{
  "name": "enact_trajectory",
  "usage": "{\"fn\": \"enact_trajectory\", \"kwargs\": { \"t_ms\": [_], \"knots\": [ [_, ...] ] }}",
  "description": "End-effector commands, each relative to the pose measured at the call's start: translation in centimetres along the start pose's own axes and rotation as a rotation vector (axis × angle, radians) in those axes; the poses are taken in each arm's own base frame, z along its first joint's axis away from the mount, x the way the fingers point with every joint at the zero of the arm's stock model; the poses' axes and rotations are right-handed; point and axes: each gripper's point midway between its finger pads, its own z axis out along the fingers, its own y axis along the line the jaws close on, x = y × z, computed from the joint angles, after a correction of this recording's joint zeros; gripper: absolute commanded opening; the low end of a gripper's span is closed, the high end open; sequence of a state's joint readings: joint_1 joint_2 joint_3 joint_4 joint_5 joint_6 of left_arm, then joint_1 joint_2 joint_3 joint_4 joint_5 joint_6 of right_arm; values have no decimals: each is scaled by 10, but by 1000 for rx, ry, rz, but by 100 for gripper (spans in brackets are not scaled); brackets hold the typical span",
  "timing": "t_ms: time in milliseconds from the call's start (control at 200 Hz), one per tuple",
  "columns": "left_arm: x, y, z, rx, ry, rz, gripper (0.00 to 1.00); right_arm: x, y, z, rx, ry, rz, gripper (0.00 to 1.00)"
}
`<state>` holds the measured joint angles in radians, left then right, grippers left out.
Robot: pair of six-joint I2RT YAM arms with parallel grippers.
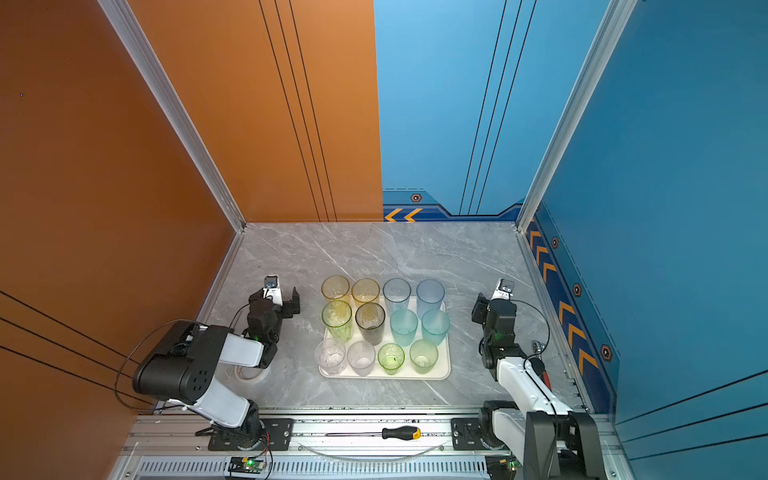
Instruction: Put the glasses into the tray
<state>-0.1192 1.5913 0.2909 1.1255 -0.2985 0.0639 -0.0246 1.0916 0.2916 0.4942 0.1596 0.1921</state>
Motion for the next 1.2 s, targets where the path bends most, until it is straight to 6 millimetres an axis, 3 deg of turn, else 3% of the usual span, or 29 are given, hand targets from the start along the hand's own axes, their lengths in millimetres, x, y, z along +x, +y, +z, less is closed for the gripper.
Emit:
{"fn": "enact_trajectory", "kwargs": {
  "t_ms": [0,200,451,756,826,856,876,891,1021,1192],
  "knots": [
    [-4,-4,-1,17,-10,14,98,-39,11,4,-55,-202,-6,62],
    [-4,-4,-2,18,-16,15,98,-36,10,21,-72,-151,10,63],
    [-4,-3,-2,17,-16,14,98,-6,11,33,-74,-132,-15,63],
    [-4,-3,-1,16,-14,15,98,9,22,48,-69,-99,-73,64],
    [-5,-3,0,14,-13,15,98,9,20,56,-22,-70,-83,72],
    [-5,-3,1,12,-9,15,98,10,23,56,-7,-56,-107,82],
    [-5,-2,2,8,-6,13,98,11,24,56,-3,-49,-123,97],
    [-4,-1,2,3,-1,10,98,12,25,56,0,-49,-127,100],
    [-1,19,10,-90,47,-43,98,11,25,56,-1,-59,-126,100],
    [0,20,10,-91,51,-47,98,10,25,56,-2,-60,-125,100]
  ]
}}
